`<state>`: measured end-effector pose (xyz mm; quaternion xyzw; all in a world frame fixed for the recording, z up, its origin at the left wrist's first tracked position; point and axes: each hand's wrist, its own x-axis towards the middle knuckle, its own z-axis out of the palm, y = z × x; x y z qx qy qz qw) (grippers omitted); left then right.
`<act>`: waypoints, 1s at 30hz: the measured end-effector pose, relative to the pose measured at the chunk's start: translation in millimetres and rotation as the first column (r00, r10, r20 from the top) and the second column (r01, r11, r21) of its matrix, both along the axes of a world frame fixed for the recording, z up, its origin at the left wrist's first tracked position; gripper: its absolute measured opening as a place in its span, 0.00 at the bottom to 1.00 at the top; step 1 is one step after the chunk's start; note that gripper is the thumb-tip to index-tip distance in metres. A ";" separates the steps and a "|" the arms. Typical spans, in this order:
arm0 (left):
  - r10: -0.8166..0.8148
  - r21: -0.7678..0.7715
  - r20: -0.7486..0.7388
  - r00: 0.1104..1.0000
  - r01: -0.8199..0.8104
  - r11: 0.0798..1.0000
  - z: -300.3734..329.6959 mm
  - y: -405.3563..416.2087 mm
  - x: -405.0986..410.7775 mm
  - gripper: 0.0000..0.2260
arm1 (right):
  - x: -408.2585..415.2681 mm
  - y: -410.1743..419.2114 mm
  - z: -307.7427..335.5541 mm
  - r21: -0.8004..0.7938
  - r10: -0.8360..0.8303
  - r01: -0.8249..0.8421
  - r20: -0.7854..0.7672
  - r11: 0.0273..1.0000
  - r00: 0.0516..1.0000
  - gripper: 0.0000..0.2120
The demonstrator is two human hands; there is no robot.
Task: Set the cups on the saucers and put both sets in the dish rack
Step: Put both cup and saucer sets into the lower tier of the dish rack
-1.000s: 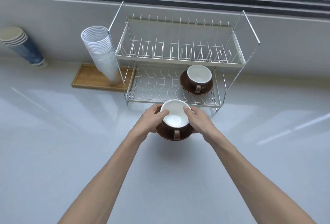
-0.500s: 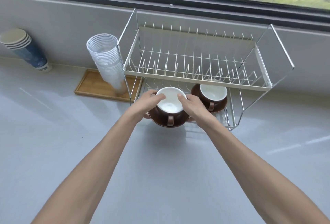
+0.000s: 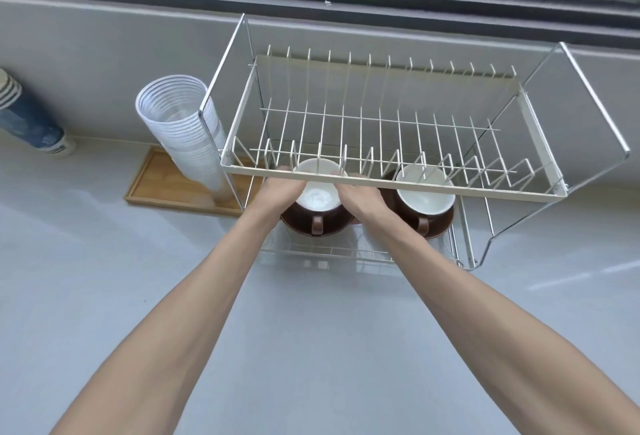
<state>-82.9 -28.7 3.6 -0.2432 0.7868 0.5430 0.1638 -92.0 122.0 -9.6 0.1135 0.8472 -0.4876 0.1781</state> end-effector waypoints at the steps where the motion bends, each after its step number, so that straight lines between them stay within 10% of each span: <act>1: 0.014 -0.004 -0.003 1.000 -0.014 1.000 -1.6 -0.6 -1.4 0.21 | -2.5 -1.6 -2.3 0.005 -0.002 0.002 0.007 1.000 1.000 0.25; 10: 0.051 0.019 -0.035 0.998 -0.050 0.999 -11.5 -4.9 -7.2 0.06 | -7.4 -8.9 -8.2 -0.013 0.011 -0.012 -0.043 1.000 0.999 0.21; 22: -0.097 -0.089 -0.125 0.987 0.086 0.992 13.1 -4.7 13.2 0.12 | 15.4 -4.8 19.8 0.129 0.122 -0.118 -0.021 0.985 0.992 0.24; 30: -0.378 -0.539 0.009 0.926 0.323 0.778 53.7 6.2 41.9 0.24 | 48.1 15.9 62.9 0.372 0.321 -0.288 -0.026 0.882 0.947 0.25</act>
